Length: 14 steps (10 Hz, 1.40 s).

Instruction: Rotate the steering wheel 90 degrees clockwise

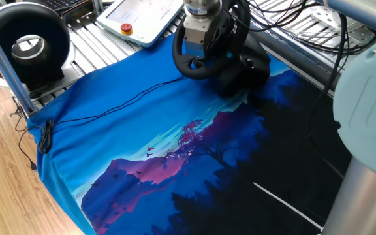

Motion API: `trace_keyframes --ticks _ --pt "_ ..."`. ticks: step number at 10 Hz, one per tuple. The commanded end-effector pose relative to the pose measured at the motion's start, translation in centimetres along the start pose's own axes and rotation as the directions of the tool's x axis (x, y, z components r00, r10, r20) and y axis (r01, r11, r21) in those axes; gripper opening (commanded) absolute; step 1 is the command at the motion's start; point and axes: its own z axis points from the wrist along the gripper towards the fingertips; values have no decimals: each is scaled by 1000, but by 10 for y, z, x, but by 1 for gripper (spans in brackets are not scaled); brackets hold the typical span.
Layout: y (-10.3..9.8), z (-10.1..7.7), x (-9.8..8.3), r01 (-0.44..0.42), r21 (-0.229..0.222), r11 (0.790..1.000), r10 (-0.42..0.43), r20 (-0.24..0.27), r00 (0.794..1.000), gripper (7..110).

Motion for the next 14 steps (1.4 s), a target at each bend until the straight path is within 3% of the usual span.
trace_keyframes --ticks 1,2,3,4,6,8,11,13,14 --pt "18 -26 18 11 -62 998 -14 -48 999 7" --pt "23 -28 30 9 -90 996 -17 -90 996 7" --pt "30 -18 31 -3 -124 992 -9 -102 995 7" --pt "30 -5 33 -12 -129 992 -3 -117 993 7" --pt "7 -3 53 -26 -37 999 18 -200 980 7" --pt "-2 -7 64 -25 -25 999 18 -226 974 7" --pt "-3 6 61 -30 -47 998 20 -197 980 7" --pt "-2 5 43 -47 -15 999 44 -159 986 7" --pt "3 7 31 -56 -22 998 53 -125 991 7"
